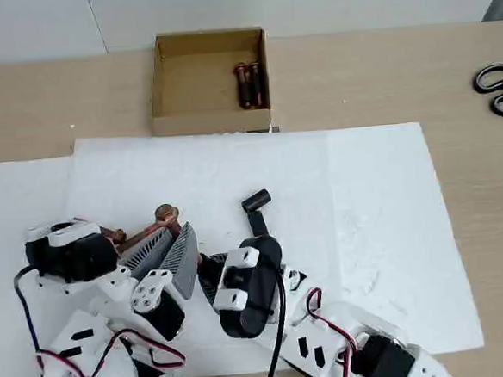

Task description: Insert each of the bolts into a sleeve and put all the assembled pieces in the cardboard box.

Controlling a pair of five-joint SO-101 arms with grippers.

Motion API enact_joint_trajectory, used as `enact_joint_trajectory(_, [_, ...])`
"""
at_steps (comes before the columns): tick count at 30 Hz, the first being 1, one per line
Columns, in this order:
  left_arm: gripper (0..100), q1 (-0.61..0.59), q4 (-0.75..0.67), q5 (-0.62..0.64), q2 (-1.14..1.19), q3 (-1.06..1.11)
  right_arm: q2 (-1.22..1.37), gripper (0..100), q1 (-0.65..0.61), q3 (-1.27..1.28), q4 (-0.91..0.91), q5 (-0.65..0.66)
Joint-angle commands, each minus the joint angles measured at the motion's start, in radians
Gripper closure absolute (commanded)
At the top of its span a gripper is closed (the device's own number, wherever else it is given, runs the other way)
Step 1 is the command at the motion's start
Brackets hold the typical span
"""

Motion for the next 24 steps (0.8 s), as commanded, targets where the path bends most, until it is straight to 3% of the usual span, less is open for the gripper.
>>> enact_joint_trajectory(1, [100,-0.021,0.026,0.006,-0.002,-0.019,-0.013,99.5,0.010,-0.094,-0.053,0.026])
enact_joint_trajectory(5, [100,-0.095,0.044,0.006,-0.002,-0.042,-0.015,99.5,0.068,-0.109,-0.054,0.028])
enact_joint_trajectory(11, [100,-0.106,0.044,0.011,0.000,-0.047,-0.013,99.5,0.074,-0.126,-0.056,0.031])
enact_joint_trajectory(18, [100,-0.002,0.080,0.011,0.000,-0.010,-0.010,99.5,0.071,-0.126,-0.056,0.031])
enact_joint_trajectory(24, [100,0.003,0.086,0.011,0.000,-0.007,-0.007,99.5,0.071,-0.121,-0.107,0.031])
